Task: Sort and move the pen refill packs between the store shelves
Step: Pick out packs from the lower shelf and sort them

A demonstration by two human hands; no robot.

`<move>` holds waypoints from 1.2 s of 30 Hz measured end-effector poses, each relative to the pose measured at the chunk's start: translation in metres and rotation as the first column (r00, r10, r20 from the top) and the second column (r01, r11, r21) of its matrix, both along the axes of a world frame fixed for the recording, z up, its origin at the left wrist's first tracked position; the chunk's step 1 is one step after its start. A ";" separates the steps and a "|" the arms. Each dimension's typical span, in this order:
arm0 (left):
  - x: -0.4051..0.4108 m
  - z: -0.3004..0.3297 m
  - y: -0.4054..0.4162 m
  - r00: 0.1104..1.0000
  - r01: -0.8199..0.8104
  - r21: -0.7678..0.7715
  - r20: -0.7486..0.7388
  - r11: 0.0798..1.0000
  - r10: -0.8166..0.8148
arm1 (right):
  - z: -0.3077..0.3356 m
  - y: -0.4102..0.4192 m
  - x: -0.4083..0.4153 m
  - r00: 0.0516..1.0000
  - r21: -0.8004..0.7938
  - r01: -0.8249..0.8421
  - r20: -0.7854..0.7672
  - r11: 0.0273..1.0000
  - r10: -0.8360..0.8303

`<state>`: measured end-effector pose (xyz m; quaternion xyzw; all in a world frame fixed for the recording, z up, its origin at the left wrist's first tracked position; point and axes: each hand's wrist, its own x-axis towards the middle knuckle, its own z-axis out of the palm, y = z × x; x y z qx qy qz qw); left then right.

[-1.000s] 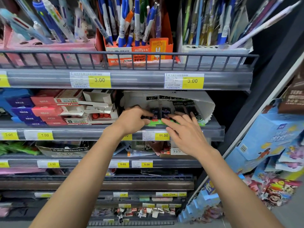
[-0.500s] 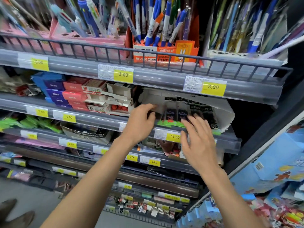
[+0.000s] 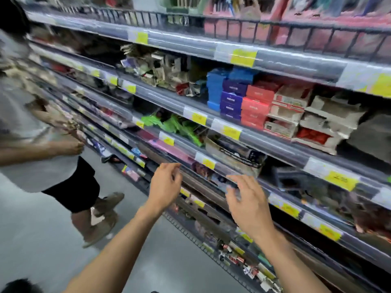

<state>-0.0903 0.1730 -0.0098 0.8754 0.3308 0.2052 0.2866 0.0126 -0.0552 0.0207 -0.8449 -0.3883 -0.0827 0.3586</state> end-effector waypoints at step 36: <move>0.149 0.006 0.195 0.896 0.252 -0.966 0.255 -0.056 -0.363 | -0.086 0.292 0.024 0.712 0.187 0.498 0.470 0.847 -0.522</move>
